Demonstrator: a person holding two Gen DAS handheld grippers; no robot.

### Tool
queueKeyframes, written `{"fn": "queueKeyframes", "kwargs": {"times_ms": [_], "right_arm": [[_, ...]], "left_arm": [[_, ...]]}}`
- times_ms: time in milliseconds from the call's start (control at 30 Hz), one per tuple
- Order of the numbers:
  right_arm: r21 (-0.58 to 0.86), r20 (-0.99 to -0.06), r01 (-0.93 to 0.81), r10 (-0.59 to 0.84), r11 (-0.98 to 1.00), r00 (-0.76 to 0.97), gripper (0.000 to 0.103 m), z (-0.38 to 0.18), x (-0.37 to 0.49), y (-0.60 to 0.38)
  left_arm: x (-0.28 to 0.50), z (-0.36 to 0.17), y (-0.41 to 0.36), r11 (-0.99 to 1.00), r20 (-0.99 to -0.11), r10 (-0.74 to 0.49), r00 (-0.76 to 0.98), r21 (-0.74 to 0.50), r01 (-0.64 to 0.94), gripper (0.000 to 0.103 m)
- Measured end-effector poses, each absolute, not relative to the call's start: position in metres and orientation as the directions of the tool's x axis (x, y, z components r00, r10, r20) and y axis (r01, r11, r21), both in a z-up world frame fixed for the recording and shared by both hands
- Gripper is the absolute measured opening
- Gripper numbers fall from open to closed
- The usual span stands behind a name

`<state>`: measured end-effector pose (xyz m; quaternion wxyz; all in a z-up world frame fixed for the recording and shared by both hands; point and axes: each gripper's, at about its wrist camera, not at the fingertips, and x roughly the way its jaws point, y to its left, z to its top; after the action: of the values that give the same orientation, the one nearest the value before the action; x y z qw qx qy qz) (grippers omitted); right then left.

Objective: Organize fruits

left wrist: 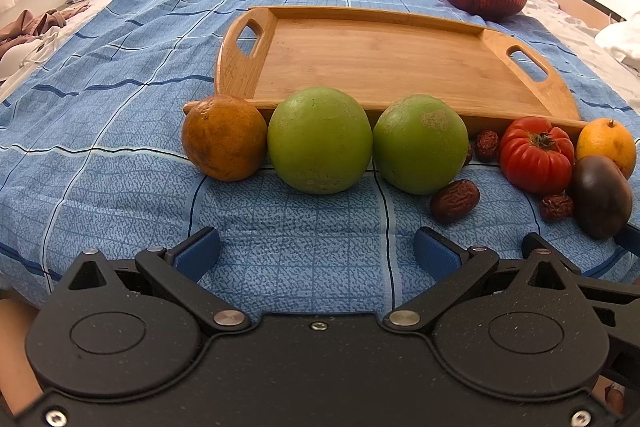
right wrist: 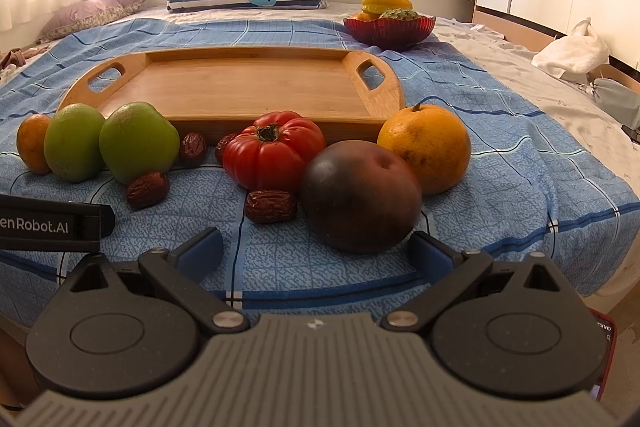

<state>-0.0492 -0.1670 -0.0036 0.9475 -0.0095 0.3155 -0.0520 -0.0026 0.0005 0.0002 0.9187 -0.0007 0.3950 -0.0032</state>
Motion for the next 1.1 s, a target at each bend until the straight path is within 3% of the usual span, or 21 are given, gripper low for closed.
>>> {"fn": "queueKeyframes", "kwargs": {"times_ms": [367,800,1000,1100], "right_arm": [[-0.036,-0.596,0.096,-0.098,0.995,0.797,0.103,-0.005,-0.050,-0.172],[0.018,-0.577,0.080,-0.055,0.997,0.815,0.103,0.002,-0.055,-0.182],[0.023,-0.522,0.077,-0.053,0.997,0.851,0.100,0.013,-0.061,-0.184],[0.021,-0.501,0.081,-0.060,0.997,0.863,0.095,0.017,-0.063,-0.183]], "left_arm": [[-0.011,-0.007,0.010,0.999,-0.679,-0.045,0.732,-0.044,0.020,0.103],[-0.019,0.000,0.004,0.999,-0.637,-0.030,0.771,0.010,0.047,0.102],[-0.024,0.011,0.000,0.995,-0.555,0.014,0.832,0.091,0.044,0.096],[-0.027,0.019,-0.002,0.992,-0.507,0.020,0.862,0.117,0.046,0.081]]}}
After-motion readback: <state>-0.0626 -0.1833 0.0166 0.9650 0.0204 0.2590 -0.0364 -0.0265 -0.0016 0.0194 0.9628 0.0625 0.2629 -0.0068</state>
